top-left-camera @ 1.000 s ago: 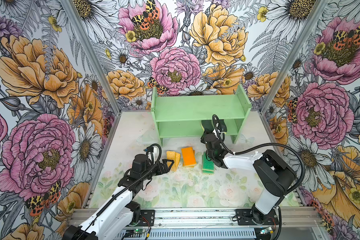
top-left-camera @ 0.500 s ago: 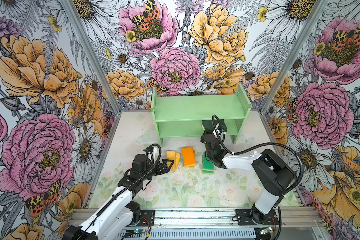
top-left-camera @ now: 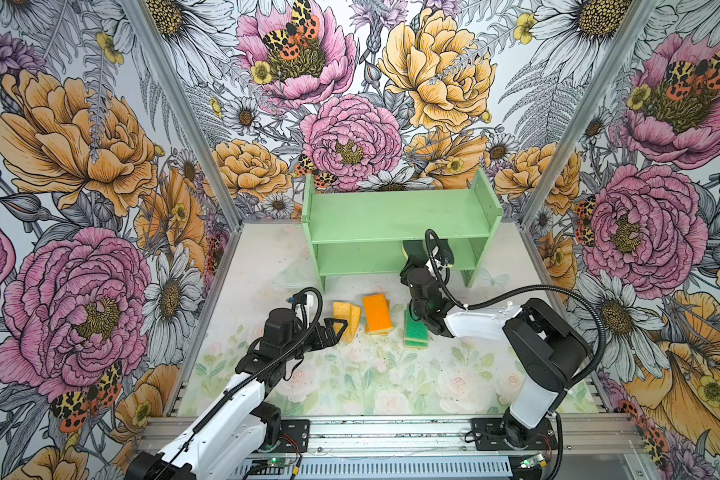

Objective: Place and organize the cleaning sponges onto the shelf
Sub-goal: 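Lower the scouring pad onto the lower shelf with the right gripper, then open the right gripper and release the scouring pad on the shelf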

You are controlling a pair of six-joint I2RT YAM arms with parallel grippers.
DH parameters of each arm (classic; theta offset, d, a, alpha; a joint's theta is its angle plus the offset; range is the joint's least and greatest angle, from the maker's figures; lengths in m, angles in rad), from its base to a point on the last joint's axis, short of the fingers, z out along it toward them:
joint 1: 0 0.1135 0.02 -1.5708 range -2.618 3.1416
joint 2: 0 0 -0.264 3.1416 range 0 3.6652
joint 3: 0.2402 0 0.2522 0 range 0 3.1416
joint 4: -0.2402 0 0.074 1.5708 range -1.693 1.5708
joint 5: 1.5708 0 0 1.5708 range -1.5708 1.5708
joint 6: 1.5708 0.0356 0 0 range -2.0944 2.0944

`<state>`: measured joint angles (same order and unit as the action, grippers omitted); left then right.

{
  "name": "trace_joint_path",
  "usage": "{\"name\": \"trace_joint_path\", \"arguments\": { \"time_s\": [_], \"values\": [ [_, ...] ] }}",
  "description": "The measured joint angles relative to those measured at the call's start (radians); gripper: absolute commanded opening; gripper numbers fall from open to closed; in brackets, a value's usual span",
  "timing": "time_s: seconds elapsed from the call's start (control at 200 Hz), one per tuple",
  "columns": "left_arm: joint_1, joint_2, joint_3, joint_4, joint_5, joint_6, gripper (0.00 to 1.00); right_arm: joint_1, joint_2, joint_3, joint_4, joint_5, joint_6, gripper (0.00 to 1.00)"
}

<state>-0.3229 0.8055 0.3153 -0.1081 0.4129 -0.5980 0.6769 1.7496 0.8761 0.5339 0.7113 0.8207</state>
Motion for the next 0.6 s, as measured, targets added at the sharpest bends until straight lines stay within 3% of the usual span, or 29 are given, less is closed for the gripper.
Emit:
{"name": "trace_joint_path", "arguments": {
  "time_s": [0.6],
  "values": [
    [0.003,-0.002,-0.001,0.0,0.003,0.0,0.99,0.007,-0.003,-0.001,0.001,0.003,0.002,0.68]
  ]
}}
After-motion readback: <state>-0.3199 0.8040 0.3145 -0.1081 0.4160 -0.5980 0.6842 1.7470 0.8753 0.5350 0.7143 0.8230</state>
